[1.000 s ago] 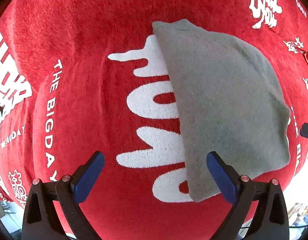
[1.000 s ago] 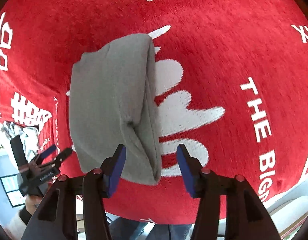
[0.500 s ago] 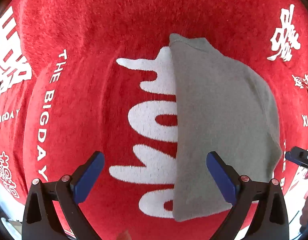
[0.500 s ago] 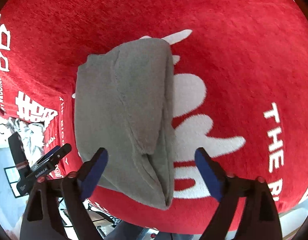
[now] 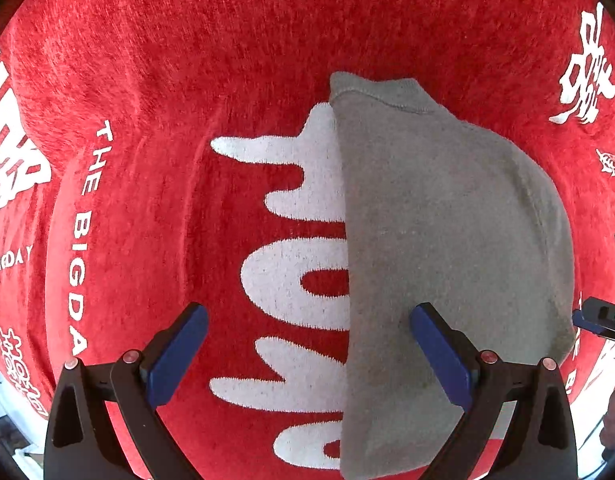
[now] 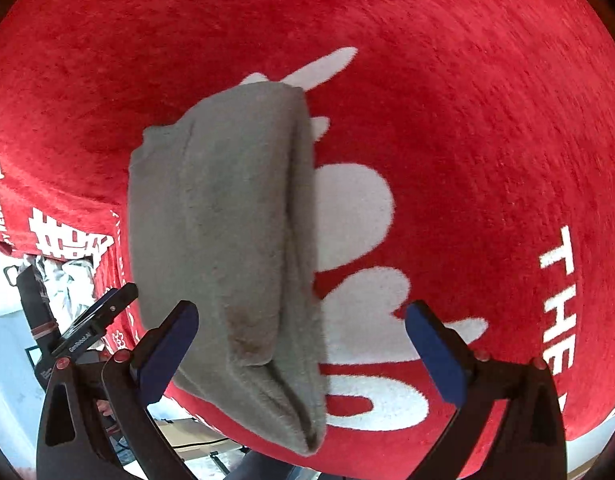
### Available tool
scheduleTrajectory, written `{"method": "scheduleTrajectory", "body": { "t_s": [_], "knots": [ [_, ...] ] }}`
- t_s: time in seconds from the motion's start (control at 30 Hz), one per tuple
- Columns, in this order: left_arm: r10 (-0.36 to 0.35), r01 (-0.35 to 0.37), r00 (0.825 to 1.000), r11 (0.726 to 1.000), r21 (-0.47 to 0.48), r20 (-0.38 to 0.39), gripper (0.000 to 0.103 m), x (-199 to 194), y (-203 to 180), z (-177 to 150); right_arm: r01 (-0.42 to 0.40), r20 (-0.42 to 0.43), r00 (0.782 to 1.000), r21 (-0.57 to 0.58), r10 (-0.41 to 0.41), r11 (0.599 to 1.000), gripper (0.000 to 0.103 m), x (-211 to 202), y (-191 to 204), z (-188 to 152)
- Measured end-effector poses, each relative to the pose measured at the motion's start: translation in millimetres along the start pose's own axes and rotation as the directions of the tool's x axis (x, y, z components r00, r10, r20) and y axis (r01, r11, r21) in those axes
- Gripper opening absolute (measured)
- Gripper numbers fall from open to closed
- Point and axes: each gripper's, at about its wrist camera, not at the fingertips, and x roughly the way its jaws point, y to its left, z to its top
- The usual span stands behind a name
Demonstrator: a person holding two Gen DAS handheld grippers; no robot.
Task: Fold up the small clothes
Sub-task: 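Move both grippers onto the sweater bundle edges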
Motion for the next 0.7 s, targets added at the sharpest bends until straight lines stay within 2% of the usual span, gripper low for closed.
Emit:
{"method": "scheduleTrajectory", "body": {
  "t_s": [0.17,0.27,0.37,0.43,0.57,0.7],
  "knots": [
    [-0.024,0.024,1.000,1.000,0.003,-0.005,0.102,5,1,3,0.015,-0.005,1.000,0.003,-0.015,1.000,0.103,1,-4,2],
    [-0.074,0.074,0.997,0.997,0.021,-0.018,0.102,9,5,9,0.013,0.003,1.000,0.005,-0.013,1.000,0.103,-1,-7,4],
    [-0.196,0.196,0.980,0.980,0.013,-0.045,0.102,15,11,16,-0.052,0.006,0.999,-0.007,0.052,0.999,0.103,-4,-9,7],
    [-0.276,0.278,0.958,0.960,0.013,-0.071,0.102,23,12,22,-0.115,-0.003,0.993,-0.015,0.115,0.993,0.103,-4,-10,9],
    [-0.361,0.366,0.926,0.930,0.025,-0.109,0.102,43,3,29,-0.224,-0.034,0.974,-0.041,0.223,0.974,0.103,6,-11,16],
    [-0.414,0.420,0.901,0.907,0.018,-0.132,0.102,59,-13,36,-0.326,-0.073,0.944,-0.051,0.322,0.944,0.103,22,-10,27]
  ]
}}
